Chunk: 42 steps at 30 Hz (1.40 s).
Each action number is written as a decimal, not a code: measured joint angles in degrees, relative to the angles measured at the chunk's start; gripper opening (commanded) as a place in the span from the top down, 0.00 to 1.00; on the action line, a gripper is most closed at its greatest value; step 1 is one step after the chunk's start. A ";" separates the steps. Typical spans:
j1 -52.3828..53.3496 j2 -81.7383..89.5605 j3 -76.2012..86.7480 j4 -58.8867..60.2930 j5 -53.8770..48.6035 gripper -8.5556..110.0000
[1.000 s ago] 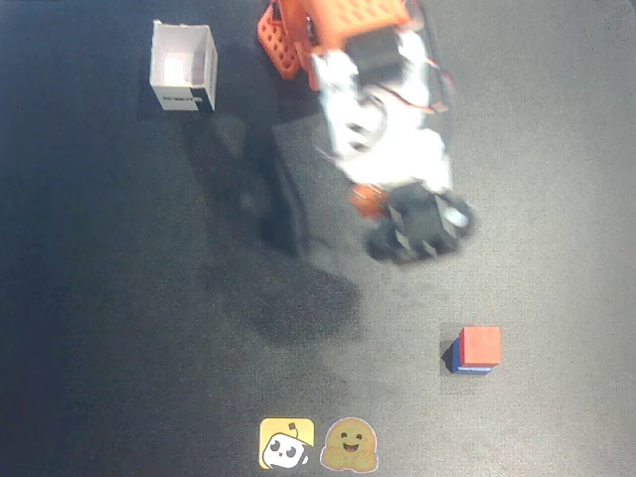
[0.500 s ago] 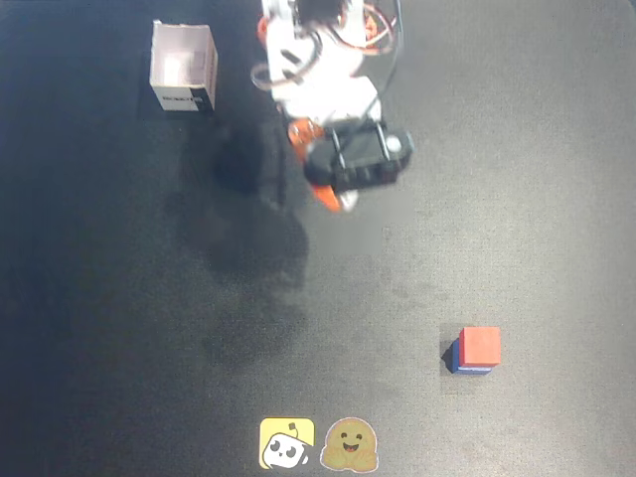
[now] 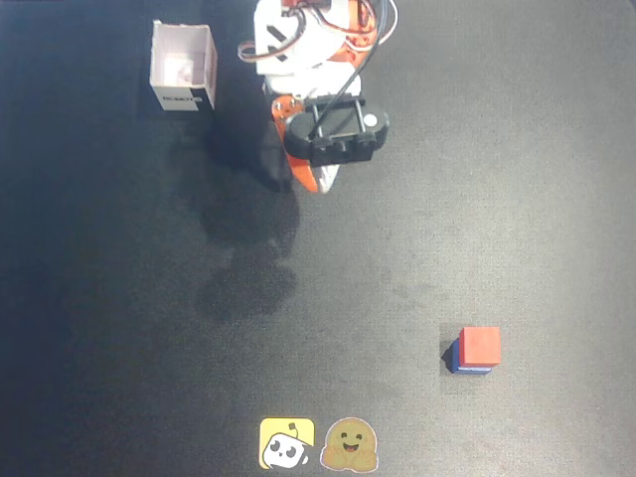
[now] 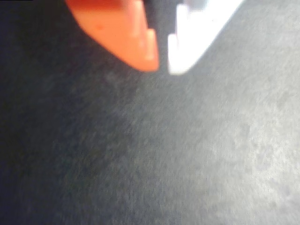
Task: Put the red cube on top of the blue cube.
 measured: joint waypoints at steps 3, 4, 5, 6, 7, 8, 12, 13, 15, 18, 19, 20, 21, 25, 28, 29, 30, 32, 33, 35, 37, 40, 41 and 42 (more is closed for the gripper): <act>0.44 4.75 3.87 0.00 0.97 0.92; 0.44 6.50 5.27 0.35 1.14 0.92; 0.18 8.09 6.50 0.44 1.41 0.92; 0.18 9.40 7.65 0.44 1.49 0.92; 0.18 10.11 8.35 0.44 1.49 0.92; 0.18 10.46 8.88 0.44 1.49 0.92; 0.18 11.07 10.28 0.44 2.11 0.92; 0.18 11.07 10.37 0.44 2.20 0.92; 0.18 11.16 10.37 0.79 2.20 0.92; 0.18 11.16 10.37 2.64 4.13 0.92; 0.18 11.16 10.37 3.43 4.83 0.92; 0.18 11.16 10.37 4.31 5.54 0.92; 0.18 11.16 10.37 5.10 6.06 0.92; 0.18 11.16 10.37 9.49 8.96 0.92; 0.62 11.16 10.37 11.25 9.76 0.92; 0.53 11.16 10.37 11.43 9.58 0.92; 0.35 11.16 10.37 11.43 9.49 0.92; 0.35 11.16 10.37 11.43 9.49 0.92; 0.35 11.16 10.37 11.43 9.49 0.92; 0.35 11.16 10.37 11.43 9.49 0.92; 0.35 11.16 10.37 11.43 9.49 0.92; 0.35 11.16 10.37 11.43 9.49 0.92; 0.35 11.16 10.37 11.43 9.49 0.92; 0.35 11.16 10.37 11.43 9.49 0.92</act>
